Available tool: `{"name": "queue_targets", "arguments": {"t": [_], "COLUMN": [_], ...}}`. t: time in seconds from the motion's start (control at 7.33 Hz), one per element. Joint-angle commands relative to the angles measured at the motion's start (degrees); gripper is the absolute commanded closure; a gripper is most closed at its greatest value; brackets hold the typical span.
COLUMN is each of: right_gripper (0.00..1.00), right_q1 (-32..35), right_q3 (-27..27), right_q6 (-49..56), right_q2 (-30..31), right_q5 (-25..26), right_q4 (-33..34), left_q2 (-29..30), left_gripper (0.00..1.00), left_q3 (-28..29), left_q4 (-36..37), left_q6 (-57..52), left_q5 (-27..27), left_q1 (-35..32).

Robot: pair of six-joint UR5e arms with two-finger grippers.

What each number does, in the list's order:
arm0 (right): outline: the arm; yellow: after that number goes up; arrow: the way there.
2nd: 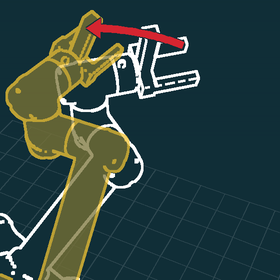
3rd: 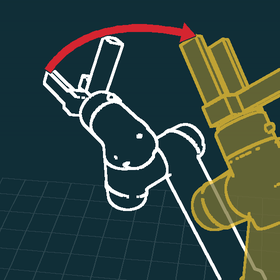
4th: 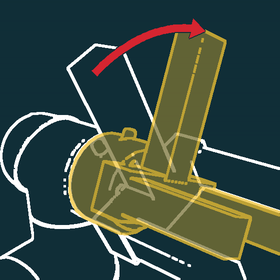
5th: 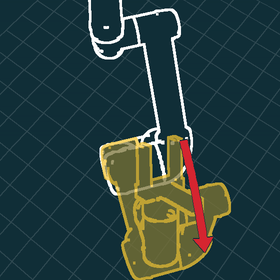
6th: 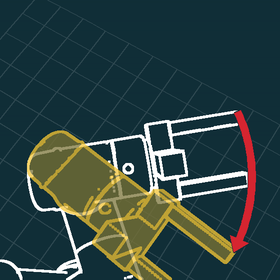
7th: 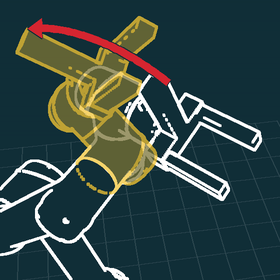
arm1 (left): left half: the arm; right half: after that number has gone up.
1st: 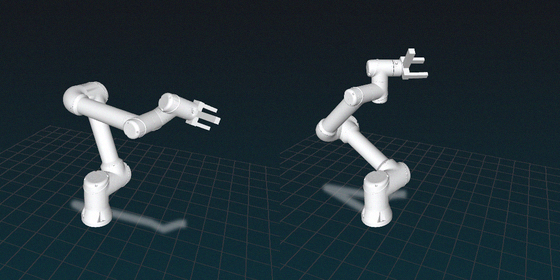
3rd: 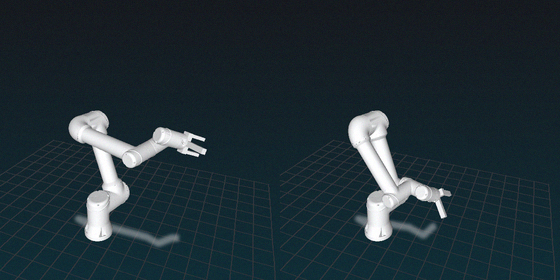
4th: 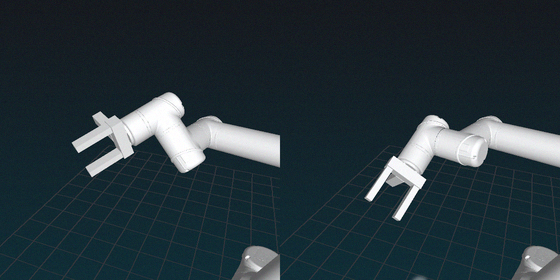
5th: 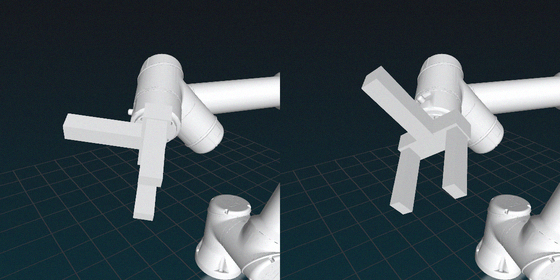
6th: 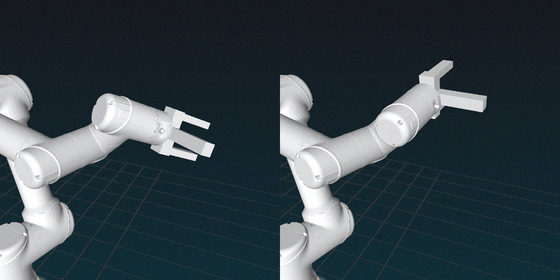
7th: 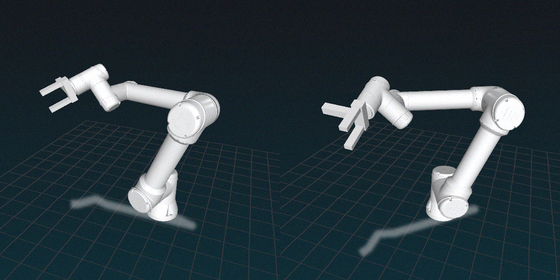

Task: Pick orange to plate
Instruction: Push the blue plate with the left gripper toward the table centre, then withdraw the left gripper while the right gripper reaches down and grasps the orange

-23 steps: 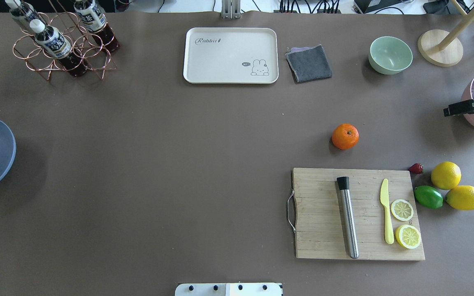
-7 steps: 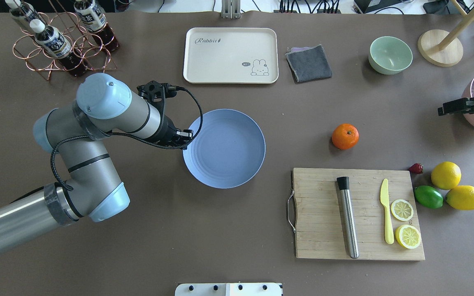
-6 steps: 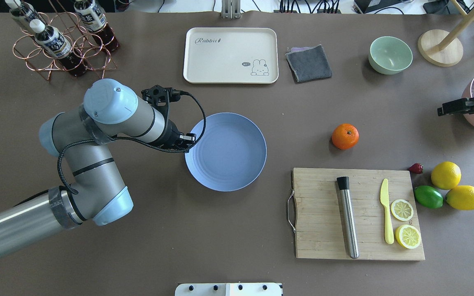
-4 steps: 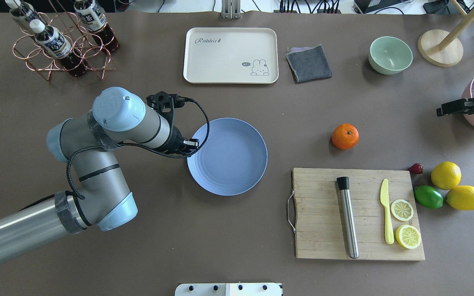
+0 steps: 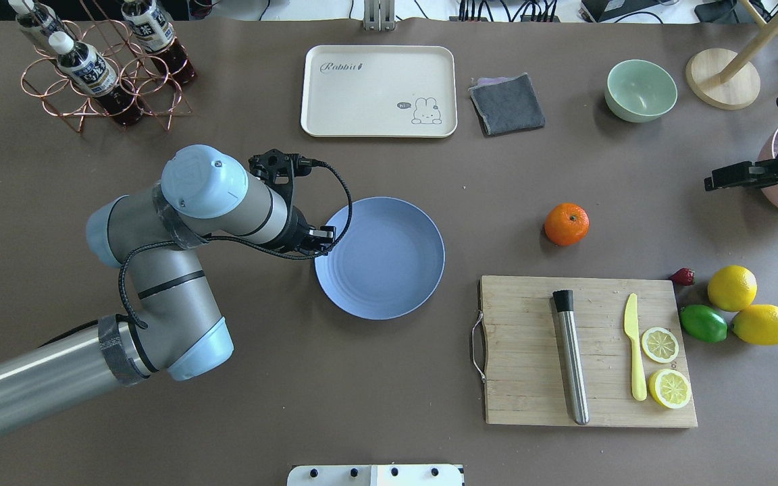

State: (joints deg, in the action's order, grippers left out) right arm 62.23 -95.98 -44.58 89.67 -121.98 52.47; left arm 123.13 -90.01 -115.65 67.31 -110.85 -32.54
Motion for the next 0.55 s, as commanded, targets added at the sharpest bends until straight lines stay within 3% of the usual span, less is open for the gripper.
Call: {"name": "queue_targets", "arguments": {"t": [0.0,0.14,0.41], "right_gripper": [0.0,0.0,0.0], "right_q1": [-8.7,-12.9,-16.3], "right_q3": [0.1,0.2,-2.3], "right_q6": [-12.0,-18.2,-22.2], "right_q2": [-6.8,-10.1,-14.1], "right_q5": [6.0,9.0,10.8], "right_q4": [0.3,0.7,7.4], "left_q2": [-3.5,-7.7,-15.3], "left_gripper": [0.02,0.02,0.02], "left_q3": [-2.6,-6.5,-9.6], "left_q4": [0.0,0.3,0.3], "left_q6": [-1.3,-7.7,-16.5], "left_q5": [0.4,-1.8,-12.2], "left_q1": [-3.2,-5.7,-16.6]}}
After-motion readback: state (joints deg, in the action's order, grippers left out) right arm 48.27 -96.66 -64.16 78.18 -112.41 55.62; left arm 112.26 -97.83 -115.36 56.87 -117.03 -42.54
